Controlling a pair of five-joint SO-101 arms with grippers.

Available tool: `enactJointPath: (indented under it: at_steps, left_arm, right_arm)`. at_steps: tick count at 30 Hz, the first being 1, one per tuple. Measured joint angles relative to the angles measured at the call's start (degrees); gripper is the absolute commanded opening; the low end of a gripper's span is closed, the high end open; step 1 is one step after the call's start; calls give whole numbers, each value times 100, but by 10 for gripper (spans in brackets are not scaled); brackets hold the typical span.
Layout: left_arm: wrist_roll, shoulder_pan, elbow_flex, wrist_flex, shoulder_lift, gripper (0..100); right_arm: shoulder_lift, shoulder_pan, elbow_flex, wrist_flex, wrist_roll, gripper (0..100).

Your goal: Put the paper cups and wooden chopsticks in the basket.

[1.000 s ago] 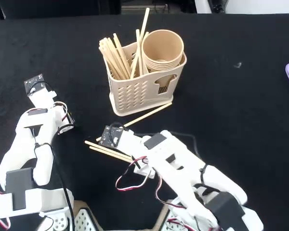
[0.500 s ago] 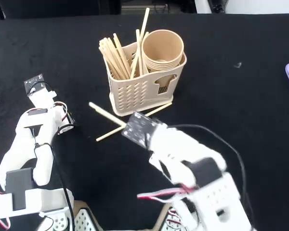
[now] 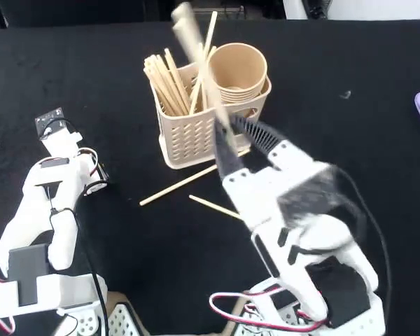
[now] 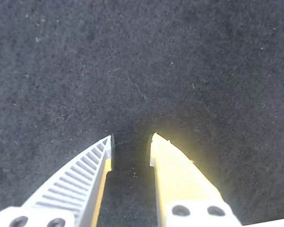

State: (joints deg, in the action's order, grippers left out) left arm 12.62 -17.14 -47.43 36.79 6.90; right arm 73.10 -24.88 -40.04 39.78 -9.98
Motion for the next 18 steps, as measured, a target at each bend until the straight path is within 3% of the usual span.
enactJointPath:
  at_steps: [10,18]
  left_arm:
    - [0,0,0,0,0,137]
    - [0,0,0,0,0,137]
  right_arm:
    - [-3534,18,70,-3701,316,11]
    - [-4835,9,70,-4220,334,11]
